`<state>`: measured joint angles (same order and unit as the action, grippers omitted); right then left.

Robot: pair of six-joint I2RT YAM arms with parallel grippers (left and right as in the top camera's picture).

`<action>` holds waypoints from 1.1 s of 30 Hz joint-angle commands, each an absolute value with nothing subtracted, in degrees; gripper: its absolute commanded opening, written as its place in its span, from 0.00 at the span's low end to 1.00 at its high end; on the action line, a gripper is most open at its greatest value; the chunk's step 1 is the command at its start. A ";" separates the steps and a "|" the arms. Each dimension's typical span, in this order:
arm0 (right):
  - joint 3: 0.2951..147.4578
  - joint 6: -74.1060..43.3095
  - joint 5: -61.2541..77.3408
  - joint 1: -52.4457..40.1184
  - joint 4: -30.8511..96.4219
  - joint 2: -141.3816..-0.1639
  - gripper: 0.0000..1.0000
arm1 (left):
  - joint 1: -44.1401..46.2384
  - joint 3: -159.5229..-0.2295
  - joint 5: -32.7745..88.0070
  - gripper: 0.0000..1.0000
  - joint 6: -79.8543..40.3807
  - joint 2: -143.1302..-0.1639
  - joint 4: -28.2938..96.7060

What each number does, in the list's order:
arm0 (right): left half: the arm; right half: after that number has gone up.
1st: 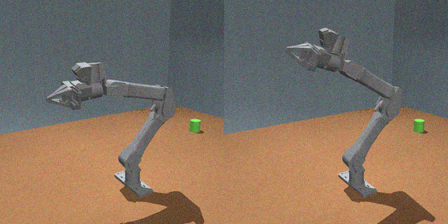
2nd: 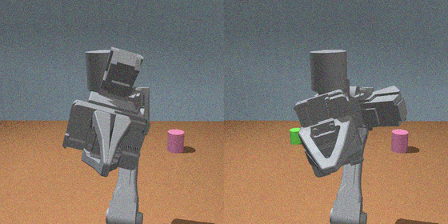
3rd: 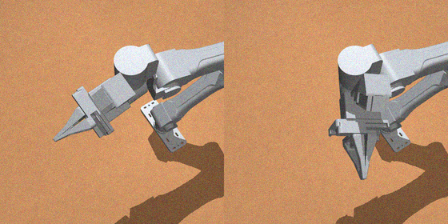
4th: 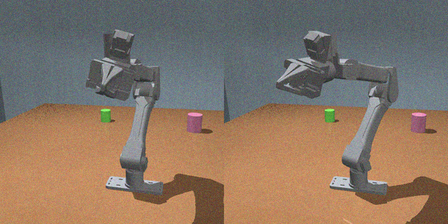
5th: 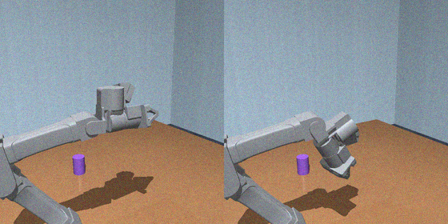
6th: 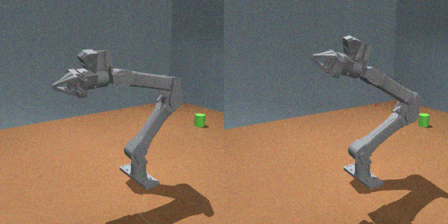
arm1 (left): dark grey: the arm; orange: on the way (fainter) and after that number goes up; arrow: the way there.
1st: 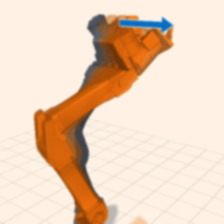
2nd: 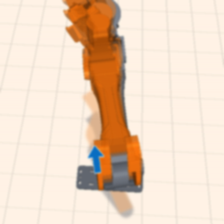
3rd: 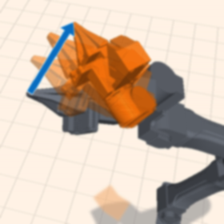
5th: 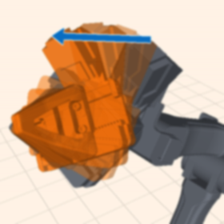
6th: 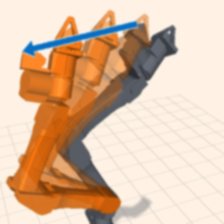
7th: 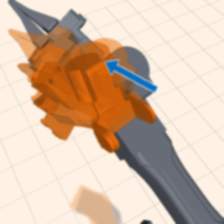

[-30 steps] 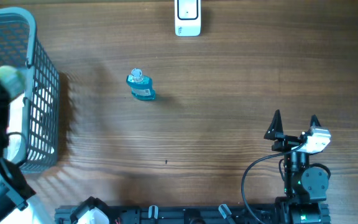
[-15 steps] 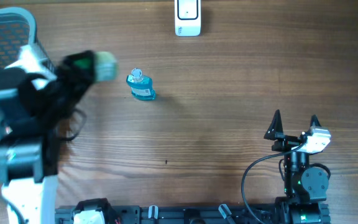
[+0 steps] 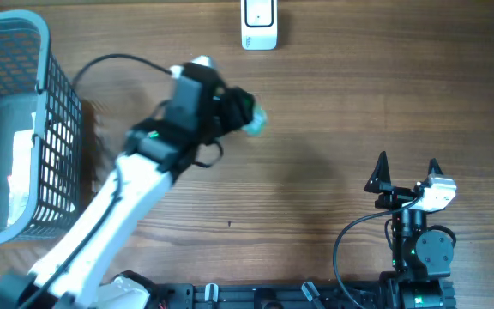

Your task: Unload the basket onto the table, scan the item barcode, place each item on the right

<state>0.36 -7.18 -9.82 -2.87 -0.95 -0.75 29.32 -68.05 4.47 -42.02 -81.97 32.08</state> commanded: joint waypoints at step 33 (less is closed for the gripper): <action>0.32 -6.17 -8.93 -2.70 -1.23 -0.54 1.00 | 34.30 -68.25 2.50 0.97 5.48 -99.18 29.47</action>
<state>0.36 -7.18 -9.85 -2.90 -0.95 -0.75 34.13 -68.03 1.58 4.49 -98.89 30.30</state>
